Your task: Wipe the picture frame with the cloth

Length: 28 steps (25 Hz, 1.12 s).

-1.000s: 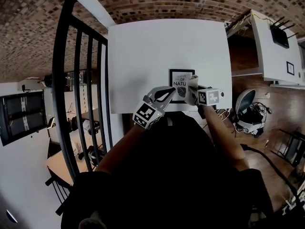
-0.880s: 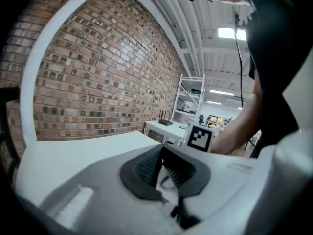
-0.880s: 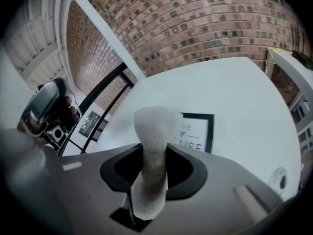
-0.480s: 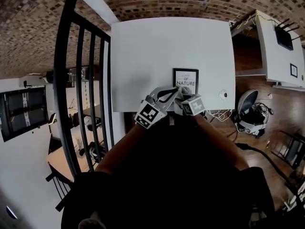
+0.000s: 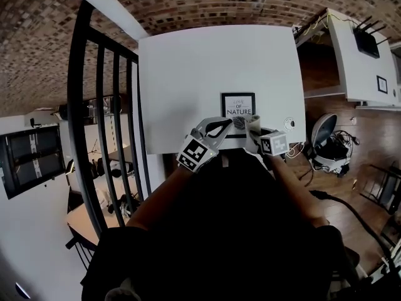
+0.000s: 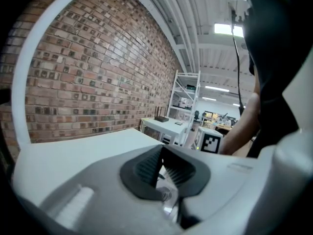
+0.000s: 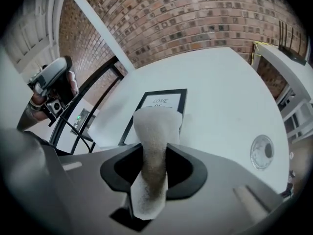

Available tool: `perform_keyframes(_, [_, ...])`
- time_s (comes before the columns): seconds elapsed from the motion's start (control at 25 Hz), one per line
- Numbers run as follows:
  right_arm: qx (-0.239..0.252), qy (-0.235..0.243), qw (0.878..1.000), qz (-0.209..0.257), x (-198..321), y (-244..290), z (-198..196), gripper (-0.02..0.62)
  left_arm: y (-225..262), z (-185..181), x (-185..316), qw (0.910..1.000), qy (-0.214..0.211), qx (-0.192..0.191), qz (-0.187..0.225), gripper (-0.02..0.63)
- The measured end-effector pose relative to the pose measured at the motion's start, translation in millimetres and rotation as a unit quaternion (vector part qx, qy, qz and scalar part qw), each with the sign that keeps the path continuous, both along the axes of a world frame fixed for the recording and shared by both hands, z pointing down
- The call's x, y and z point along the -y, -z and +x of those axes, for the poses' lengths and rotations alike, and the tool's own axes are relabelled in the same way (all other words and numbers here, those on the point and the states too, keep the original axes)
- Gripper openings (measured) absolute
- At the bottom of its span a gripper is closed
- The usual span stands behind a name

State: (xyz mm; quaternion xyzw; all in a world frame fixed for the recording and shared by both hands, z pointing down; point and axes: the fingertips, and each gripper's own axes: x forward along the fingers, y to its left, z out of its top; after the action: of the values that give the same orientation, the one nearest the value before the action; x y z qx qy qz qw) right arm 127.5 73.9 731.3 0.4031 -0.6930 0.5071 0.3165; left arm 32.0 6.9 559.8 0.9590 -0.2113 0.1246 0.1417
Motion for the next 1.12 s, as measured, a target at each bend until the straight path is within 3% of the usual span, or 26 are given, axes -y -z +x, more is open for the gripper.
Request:
perform_keyframes(0.2, [-0.001, 0.002, 0.999, 0.041, 14.6, -8.5, 22.0, 0.123, -0.3, 0.8, 1.2, 1.0000, 0.003, 0.001, -0.003, 0.002])
perform_keyframes(0.28, [0.024, 0.000, 0.998, 0.065, 24.1, 4.9, 18.0, 0.123, 1.2, -1.1, 2.4, 1.0000, 0.008, 0.001, -0.003, 0.002])
perform_keyframes(0.4, [0.070, 0.021, 0.988, 0.139, 44.4, 40.3, 3.6, 0.123, 7.1, -4.8, 3.8, 0.9999, 0.015, 0.000, 0.002, 0.002])
perform_keyframes(0.72, [0.123, 0.093, 0.921, 0.357, 83.5, 184.0, -22.8, 0.123, 53.1, -11.4, -2.7, 0.9988, 0.027, -0.031, 0.024, 0.002])
perform_keyframes(1.0, [0.172, 0.132, 0.858, 0.465, 69.9, 294.7, -39.6, 0.123, 116.4, -6.5, -8.8, 0.9958, 0.034, -0.074, 0.043, 0.002])
perform_keyframes(1.12, [0.183, 0.139, 0.838, 0.495, 64.7, 326.5, -42.8, 0.123, 141.2, -1.9, -10.2, 0.9949, 0.031, -0.081, 0.051, 0.002])
